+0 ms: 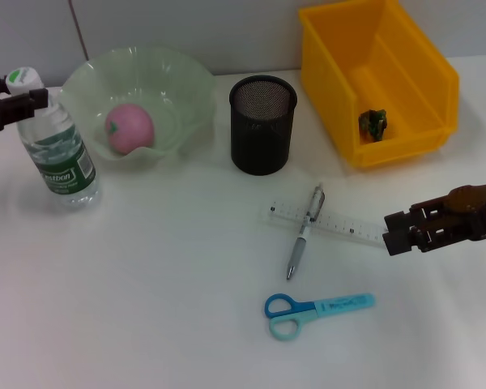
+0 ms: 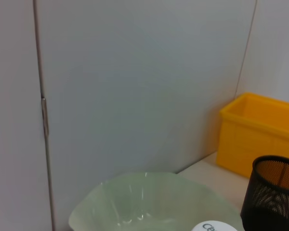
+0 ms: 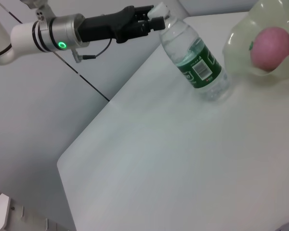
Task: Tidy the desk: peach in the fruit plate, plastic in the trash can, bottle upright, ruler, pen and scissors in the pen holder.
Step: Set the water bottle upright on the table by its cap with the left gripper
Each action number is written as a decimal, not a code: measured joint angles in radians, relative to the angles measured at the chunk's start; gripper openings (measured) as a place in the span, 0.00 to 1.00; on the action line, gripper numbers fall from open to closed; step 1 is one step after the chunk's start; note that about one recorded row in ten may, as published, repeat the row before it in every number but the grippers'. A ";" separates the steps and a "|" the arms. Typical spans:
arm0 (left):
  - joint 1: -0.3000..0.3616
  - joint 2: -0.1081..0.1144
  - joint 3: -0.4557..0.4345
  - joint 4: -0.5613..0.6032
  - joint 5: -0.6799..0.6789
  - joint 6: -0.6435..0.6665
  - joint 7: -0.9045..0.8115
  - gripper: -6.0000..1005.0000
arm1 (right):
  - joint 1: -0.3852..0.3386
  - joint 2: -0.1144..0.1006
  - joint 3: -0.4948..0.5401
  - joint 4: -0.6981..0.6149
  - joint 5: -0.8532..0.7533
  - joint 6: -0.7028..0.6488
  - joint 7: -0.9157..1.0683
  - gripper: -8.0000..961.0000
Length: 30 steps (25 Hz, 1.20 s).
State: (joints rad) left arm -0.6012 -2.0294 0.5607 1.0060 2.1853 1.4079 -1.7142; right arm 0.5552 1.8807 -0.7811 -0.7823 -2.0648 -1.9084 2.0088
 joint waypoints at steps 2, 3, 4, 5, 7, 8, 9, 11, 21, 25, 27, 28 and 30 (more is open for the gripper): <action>0.006 -0.002 0.014 0.000 0.000 -0.014 0.001 0.52 | 0.000 0.000 0.000 0.000 0.000 0.000 0.001 0.78; 0.008 -0.004 0.019 0.000 0.001 -0.023 0.001 0.52 | 0.000 0.000 0.000 0.001 0.000 0.000 0.002 0.78; 0.010 -0.006 0.020 0.000 0.001 -0.028 0.002 0.52 | 0.001 0.000 0.000 0.001 0.000 -0.001 0.002 0.78; 0.010 -0.007 0.021 0.000 0.002 -0.033 0.001 0.52 | 0.002 0.000 -0.001 0.001 0.000 -0.003 0.003 0.78; 0.012 -0.009 0.021 0.000 0.001 -0.036 -0.001 0.52 | 0.003 -0.001 -0.001 0.002 0.000 -0.006 0.003 0.78; 0.012 -0.010 0.021 0.001 0.000 -0.037 -0.003 0.52 | 0.004 -0.001 -0.001 0.002 0.000 -0.008 0.004 0.78; 0.012 -0.010 0.021 0.001 -0.001 -0.038 -0.003 0.52 | 0.006 -0.002 -0.001 0.003 0.000 -0.009 0.004 0.78; 0.013 -0.013 0.021 0.001 -0.001 -0.040 -0.003 0.53 | 0.006 -0.002 -0.001 0.003 0.000 -0.009 0.004 0.78; 0.019 -0.013 0.022 0.011 0.000 -0.039 -0.003 0.71 | 0.008 -0.002 -0.001 0.005 0.000 -0.010 0.005 0.78; 0.020 -0.011 0.022 0.012 0.000 -0.035 -0.003 0.78 | 0.008 -0.001 -0.001 0.005 -0.002 -0.007 0.005 0.78; 0.035 -0.002 0.015 0.061 -0.017 0.046 -0.007 0.80 | 0.011 -0.001 -0.001 0.006 -0.011 -0.007 0.006 0.78; 0.035 -0.002 0.015 0.061 -0.017 0.046 -0.007 0.80 | 0.011 0.000 -0.001 0.006 -0.012 -0.006 0.007 0.78; 0.056 0.004 0.015 0.096 -0.071 0.114 -0.010 0.80 | 0.011 0.001 0.001 0.006 -0.012 -0.006 0.007 0.78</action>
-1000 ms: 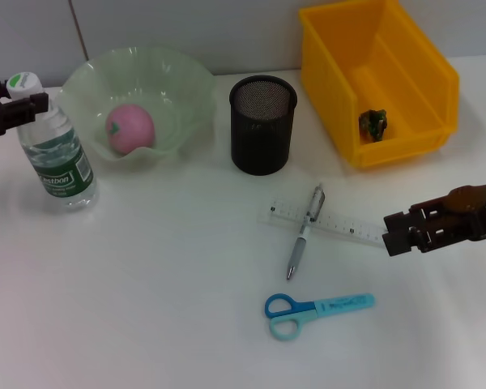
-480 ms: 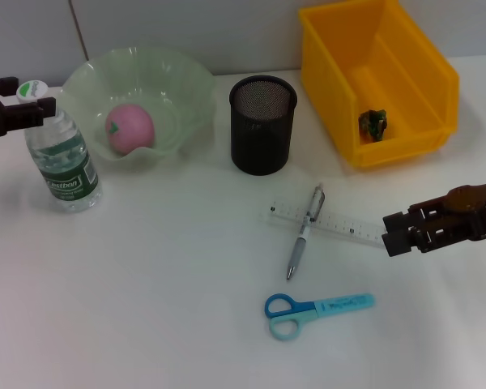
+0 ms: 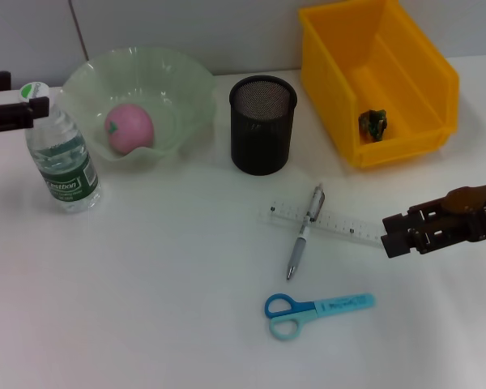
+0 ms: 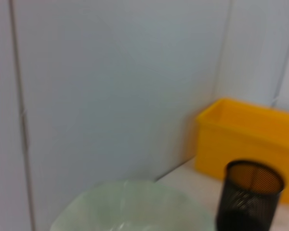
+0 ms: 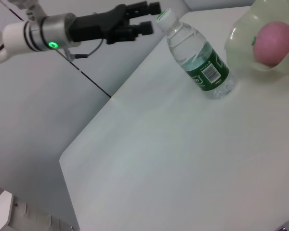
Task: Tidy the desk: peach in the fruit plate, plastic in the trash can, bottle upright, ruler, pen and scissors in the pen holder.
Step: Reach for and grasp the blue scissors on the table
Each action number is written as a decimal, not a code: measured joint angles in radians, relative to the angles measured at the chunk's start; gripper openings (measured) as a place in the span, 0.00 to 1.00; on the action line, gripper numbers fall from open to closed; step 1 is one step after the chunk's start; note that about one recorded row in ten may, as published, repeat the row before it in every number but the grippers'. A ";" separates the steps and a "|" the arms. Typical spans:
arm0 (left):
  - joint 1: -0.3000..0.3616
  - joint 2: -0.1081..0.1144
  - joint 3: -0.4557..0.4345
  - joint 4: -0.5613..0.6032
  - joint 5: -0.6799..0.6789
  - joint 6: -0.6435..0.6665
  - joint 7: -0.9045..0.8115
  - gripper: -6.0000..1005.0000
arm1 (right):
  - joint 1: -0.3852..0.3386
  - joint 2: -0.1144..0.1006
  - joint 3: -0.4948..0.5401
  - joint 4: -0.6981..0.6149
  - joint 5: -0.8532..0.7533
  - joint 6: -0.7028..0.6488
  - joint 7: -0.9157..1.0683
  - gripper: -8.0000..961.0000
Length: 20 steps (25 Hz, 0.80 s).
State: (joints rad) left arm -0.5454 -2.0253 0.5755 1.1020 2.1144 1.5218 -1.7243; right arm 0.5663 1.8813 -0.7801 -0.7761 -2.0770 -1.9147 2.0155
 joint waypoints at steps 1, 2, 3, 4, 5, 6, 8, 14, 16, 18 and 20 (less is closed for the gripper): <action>0.000 0.000 0.000 0.000 0.000 0.000 0.000 0.80 | 0.000 0.000 0.000 0.000 0.000 0.000 0.000 0.78; 0.010 0.004 0.000 0.011 -0.024 0.022 -0.002 0.80 | 0.000 0.001 0.003 0.000 0.000 0.000 0.000 0.78; 0.025 0.009 0.000 0.022 -0.061 0.049 -0.003 0.80 | 0.000 0.001 0.003 0.000 0.000 0.000 0.000 0.78; 0.034 0.013 0.000 0.027 -0.083 0.068 -0.004 0.80 | 0.000 0.001 0.004 0.000 0.000 0.000 0.000 0.78; 0.059 0.027 0.001 0.037 -0.134 0.126 -0.006 0.80 | 0.001 0.002 0.005 0.000 -0.001 -0.001 0.000 0.78; 0.059 0.027 0.001 0.037 -0.134 0.126 -0.006 0.80 | 0.001 0.002 0.005 0.000 -0.001 -0.001 0.000 0.78; 0.077 0.041 0.005 0.041 -0.173 0.205 -0.007 0.80 | 0.004 0.002 0.003 0.000 -0.001 -0.002 0.000 0.78; 0.087 0.032 0.011 0.041 -0.225 0.429 -0.004 0.80 | 0.034 0.002 -0.004 -0.006 -0.023 -0.015 0.021 0.78; 0.092 0.008 0.028 0.031 -0.224 0.438 0.024 0.80 | 0.051 0.002 -0.006 -0.012 -0.040 -0.022 0.026 0.78; 0.108 -0.024 0.060 0.007 -0.220 0.435 0.094 0.80 | 0.074 0.003 -0.020 -0.016 -0.057 -0.027 0.029 0.78; 0.120 -0.037 0.089 -0.040 -0.221 0.418 0.146 0.80 | 0.099 0.003 -0.047 -0.019 -0.073 -0.030 0.029 0.78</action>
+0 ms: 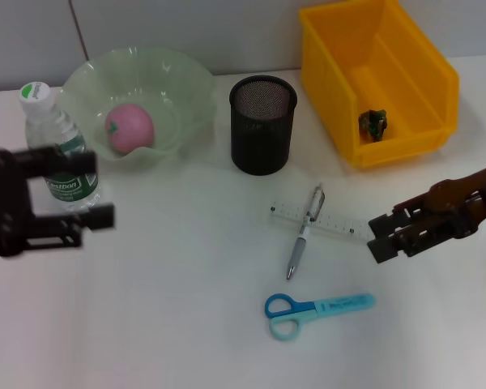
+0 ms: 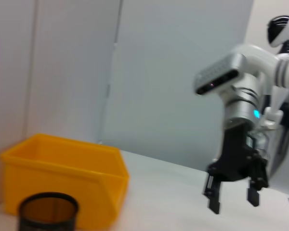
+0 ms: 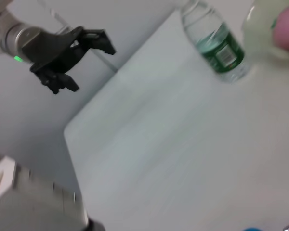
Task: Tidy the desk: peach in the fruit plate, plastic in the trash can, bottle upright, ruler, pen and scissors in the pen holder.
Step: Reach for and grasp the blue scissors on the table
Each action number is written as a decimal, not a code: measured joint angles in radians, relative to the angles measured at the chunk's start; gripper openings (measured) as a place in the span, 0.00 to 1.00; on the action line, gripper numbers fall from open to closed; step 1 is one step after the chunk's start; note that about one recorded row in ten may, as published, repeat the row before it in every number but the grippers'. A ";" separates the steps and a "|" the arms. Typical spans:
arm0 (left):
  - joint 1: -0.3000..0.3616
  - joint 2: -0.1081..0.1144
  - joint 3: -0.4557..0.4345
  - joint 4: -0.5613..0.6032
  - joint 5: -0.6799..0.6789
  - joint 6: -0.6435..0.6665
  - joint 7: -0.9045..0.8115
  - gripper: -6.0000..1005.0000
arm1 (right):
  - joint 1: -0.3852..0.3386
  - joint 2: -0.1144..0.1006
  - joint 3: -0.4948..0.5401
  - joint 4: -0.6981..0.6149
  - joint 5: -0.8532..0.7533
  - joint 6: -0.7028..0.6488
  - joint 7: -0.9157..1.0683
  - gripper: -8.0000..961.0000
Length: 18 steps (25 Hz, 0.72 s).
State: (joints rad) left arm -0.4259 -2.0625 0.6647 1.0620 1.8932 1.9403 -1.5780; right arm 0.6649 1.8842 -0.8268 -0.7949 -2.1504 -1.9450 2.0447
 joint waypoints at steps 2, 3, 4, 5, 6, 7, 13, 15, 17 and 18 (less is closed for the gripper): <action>-0.004 0.001 0.033 -0.097 0.002 -0.020 0.055 0.80 | 0.031 0.001 -0.046 -0.012 -0.018 0.000 0.000 0.78; -0.004 0.001 0.033 -0.097 0.002 -0.020 0.055 0.80 | 0.031 0.001 -0.046 -0.012 -0.018 0.000 0.000 0.78; -0.007 0.002 0.037 -0.120 0.005 -0.024 0.066 0.80 | 0.048 0.003 -0.078 -0.023 -0.024 0.003 -0.006 0.78; -0.007 0.002 0.037 -0.120 0.005 -0.024 0.066 0.80 | 0.048 0.003 -0.078 -0.023 -0.024 0.003 -0.006 0.78; -0.011 0.003 0.040 -0.162 0.018 -0.038 0.094 0.80 | 0.056 0.006 -0.096 -0.032 -0.027 0.004 -0.012 0.78; -0.012 0.002 0.040 -0.182 0.027 -0.047 0.112 0.80 | 0.067 0.014 -0.134 -0.063 -0.034 0.004 -0.027 0.78; 0.003 0.005 0.037 -0.176 0.031 -0.055 0.127 0.80 | 0.095 0.059 -0.242 -0.215 -0.115 0.005 -0.082 0.77; 0.005 0.005 0.034 -0.180 0.031 -0.058 0.138 0.80 | 0.106 0.068 -0.252 -0.225 -0.139 0.006 -0.093 0.76; 0.012 0.001 0.031 -0.184 0.031 -0.066 0.152 0.80 | 0.137 0.093 -0.265 -0.239 -0.197 0.009 -0.119 0.76; 0.012 0.001 0.031 -0.184 0.031 -0.066 0.152 0.80 | 0.153 0.106 -0.268 -0.240 -0.229 0.011 -0.136 0.76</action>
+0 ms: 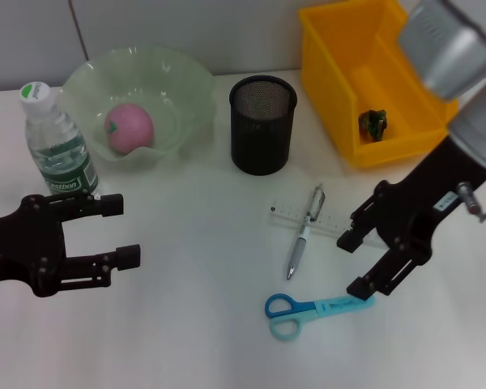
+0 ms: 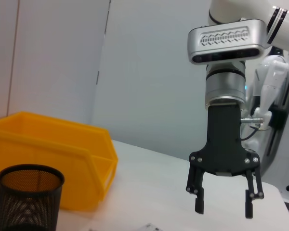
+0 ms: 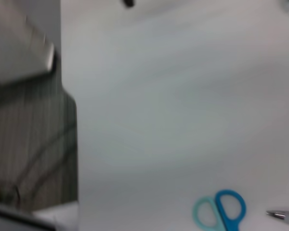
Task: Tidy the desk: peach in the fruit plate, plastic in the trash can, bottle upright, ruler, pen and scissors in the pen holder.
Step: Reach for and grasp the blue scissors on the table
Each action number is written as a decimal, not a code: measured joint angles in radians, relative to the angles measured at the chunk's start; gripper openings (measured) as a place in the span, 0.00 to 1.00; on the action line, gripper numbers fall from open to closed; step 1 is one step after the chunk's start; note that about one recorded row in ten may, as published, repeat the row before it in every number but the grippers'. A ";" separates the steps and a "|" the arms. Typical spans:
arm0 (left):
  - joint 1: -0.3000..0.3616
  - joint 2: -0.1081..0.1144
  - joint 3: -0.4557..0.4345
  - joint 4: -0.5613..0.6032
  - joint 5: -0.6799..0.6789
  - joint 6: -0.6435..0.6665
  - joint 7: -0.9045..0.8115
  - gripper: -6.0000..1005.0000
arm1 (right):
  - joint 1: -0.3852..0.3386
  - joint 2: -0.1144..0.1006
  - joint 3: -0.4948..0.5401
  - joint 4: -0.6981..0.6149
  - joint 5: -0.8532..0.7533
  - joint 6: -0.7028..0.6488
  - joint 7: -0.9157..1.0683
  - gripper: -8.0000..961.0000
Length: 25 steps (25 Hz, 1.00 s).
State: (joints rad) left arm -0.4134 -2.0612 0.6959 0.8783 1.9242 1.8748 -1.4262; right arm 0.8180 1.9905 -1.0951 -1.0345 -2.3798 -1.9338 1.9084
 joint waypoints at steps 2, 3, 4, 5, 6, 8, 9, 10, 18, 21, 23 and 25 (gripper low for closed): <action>0.002 -0.003 0.000 -0.003 -0.003 -0.006 0.002 0.80 | 0.026 0.026 -0.006 -0.002 -0.064 0.008 -0.035 0.75; 0.003 -0.004 0.000 -0.009 -0.006 -0.008 0.002 0.80 | 0.039 0.040 -0.008 -0.004 -0.095 0.015 -0.051 0.75; 0.003 -0.005 0.000 -0.015 -0.007 -0.010 0.002 0.80 | 0.060 0.065 -0.017 -0.009 -0.148 0.029 -0.081 0.75; 0.002 -0.006 0.000 -0.029 -0.008 -0.012 0.002 0.80 | 0.060 0.065 -0.017 -0.009 -0.148 0.029 -0.081 0.75; 0.002 -0.006 0.000 -0.029 -0.008 -0.012 0.002 0.80 | 0.067 0.073 -0.026 -0.011 -0.163 0.036 -0.091 0.74; -0.003 -0.005 0.000 -0.056 -0.008 -0.015 0.003 0.80 | 0.074 0.082 -0.068 -0.012 -0.174 0.054 -0.100 0.74; -0.006 -0.004 0.000 -0.071 -0.009 -0.018 0.009 0.80 | 0.076 0.083 -0.125 -0.012 -0.175 0.079 -0.100 0.74; -0.006 -0.003 0.001 -0.079 -0.009 -0.019 0.018 0.80 | 0.076 0.083 -0.125 -0.012 -0.175 0.079 -0.100 0.74; 0.003 -0.004 -0.003 -0.085 -0.011 -0.044 0.046 0.80 | 0.075 0.088 -0.280 -0.006 -0.173 0.156 -0.091 0.72; 0.004 -0.003 -0.003 -0.086 -0.011 -0.052 0.047 0.80 | 0.077 0.090 -0.327 -0.006 -0.173 0.172 -0.085 0.71; 0.004 -0.003 -0.003 -0.086 -0.012 -0.055 0.048 0.80 | 0.077 0.091 -0.368 -0.005 -0.173 0.191 -0.079 0.71; 0.006 -0.002 -0.003 -0.086 -0.012 -0.059 0.050 0.80 | 0.075 0.092 -0.404 -0.004 -0.172 0.208 -0.075 0.71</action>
State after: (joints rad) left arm -0.4078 -2.0637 0.6933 0.7920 1.9127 1.8153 -1.3766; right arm 0.8934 2.0820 -1.4986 -1.0387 -2.5521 -1.7263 1.8336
